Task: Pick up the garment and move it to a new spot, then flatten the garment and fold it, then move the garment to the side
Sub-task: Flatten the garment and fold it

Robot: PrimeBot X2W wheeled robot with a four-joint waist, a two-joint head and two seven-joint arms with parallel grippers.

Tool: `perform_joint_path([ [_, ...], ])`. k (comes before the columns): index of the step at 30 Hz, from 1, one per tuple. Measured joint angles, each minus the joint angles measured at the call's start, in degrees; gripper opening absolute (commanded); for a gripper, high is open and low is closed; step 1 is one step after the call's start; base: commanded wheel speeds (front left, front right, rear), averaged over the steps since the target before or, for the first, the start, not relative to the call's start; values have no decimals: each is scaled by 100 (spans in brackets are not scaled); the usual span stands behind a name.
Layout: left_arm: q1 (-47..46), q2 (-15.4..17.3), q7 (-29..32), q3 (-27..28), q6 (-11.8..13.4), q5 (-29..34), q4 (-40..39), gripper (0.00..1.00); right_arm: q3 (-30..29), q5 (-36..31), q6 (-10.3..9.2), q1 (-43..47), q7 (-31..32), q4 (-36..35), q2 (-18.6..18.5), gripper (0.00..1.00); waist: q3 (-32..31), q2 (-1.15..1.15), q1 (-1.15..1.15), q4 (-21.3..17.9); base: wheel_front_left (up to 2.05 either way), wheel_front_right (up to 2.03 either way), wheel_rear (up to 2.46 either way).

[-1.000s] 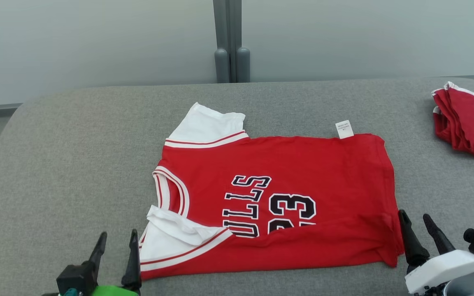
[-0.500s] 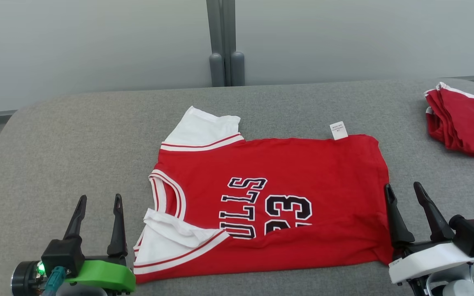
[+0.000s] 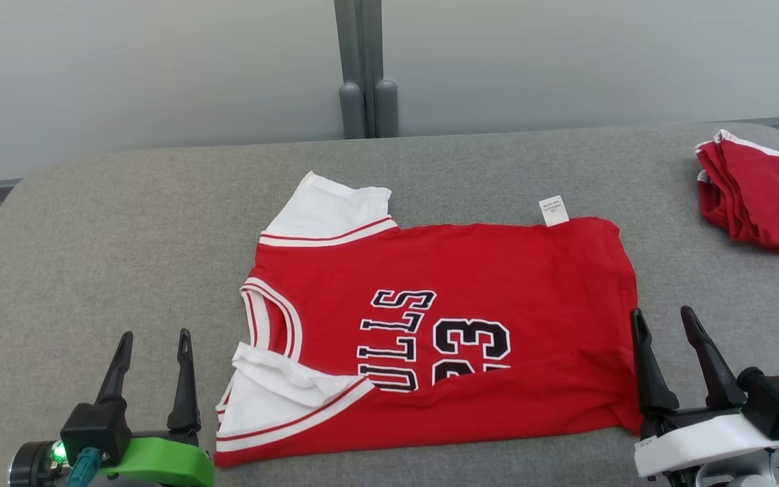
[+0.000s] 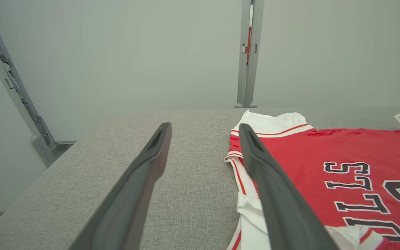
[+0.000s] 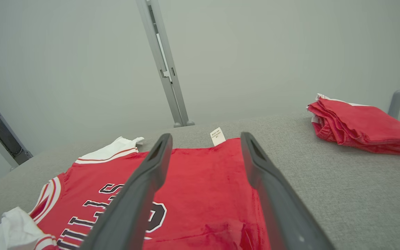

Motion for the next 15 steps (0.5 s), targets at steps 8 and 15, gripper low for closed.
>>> perform_joint_path([
  [8, 53, -20, 0, 59, -41, 43, 45, 100, -16, -25, 0, 40, 0, -18, 51, 100, -8, 0, 0, 11, 0, 0, 0],
  [15, 37, -23, 0, 85, -98, 76, 122, 100, -41, -30, 0, 32, 0, 15, 48, 100, 6, 0, 0, -7, 0, 0, 0],
])
